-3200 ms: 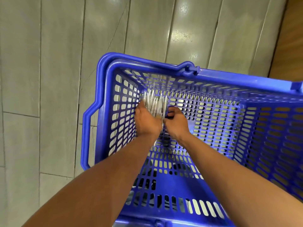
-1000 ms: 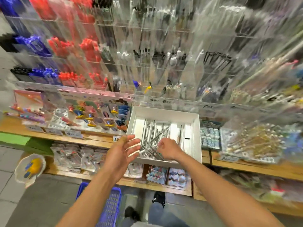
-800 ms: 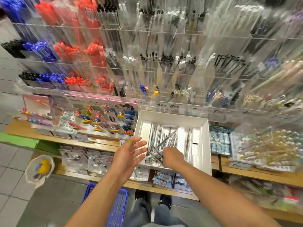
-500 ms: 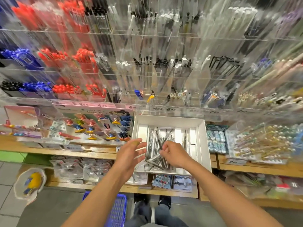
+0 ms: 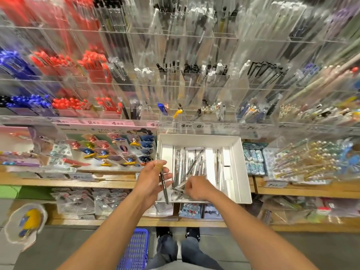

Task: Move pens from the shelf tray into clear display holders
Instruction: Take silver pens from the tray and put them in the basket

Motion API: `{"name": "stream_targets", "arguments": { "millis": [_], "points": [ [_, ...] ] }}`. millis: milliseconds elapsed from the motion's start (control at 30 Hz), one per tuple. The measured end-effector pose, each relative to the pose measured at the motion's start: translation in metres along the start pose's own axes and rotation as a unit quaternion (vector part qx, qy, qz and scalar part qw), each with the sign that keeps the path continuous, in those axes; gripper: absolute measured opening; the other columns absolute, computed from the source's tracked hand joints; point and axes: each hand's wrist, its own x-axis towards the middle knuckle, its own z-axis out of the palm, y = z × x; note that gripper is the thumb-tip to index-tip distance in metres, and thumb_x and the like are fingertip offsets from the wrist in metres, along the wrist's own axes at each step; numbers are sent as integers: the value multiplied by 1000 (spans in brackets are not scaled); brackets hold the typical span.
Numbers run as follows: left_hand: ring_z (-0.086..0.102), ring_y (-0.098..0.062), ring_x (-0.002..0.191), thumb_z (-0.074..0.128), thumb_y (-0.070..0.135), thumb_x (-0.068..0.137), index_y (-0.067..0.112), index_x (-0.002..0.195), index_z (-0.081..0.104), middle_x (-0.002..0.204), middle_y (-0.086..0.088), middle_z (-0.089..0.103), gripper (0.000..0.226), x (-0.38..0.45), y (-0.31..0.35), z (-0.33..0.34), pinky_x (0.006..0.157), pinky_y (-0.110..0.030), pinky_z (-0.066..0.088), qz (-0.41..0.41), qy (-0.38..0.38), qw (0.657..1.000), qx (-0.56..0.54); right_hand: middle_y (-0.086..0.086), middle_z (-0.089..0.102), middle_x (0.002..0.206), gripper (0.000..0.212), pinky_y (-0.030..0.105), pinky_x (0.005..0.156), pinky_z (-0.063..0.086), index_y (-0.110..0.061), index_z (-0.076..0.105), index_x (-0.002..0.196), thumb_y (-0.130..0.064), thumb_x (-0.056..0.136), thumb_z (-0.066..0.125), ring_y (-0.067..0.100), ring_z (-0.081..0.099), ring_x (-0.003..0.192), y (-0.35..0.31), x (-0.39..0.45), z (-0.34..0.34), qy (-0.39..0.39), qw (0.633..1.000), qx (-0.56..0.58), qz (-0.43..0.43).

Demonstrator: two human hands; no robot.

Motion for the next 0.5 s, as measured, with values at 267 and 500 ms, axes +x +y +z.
{"name": "stream_targets", "arguments": {
  "millis": [267,500],
  "points": [
    [55,-15,62,39,14,106,13,103,60,76,-2,58,21,-1,-1,-10,58,-28,44,-3,2,1000,-20,9,66,85,13,33,74,52,-7,67,89,-12,91,56,25,64,80,-10,18,12,-65,979,-189,-46],
    [54,-14,63,41,14,105,12,108,60,80,-3,59,20,0,0,-5,58,-27,42,-2,-8,1000,-13,9,69,99,20,34,74,54,-8,64,97,-21,100,49,18,63,78,1,6,-13,-56,996,-57,-43]
  ]
}}
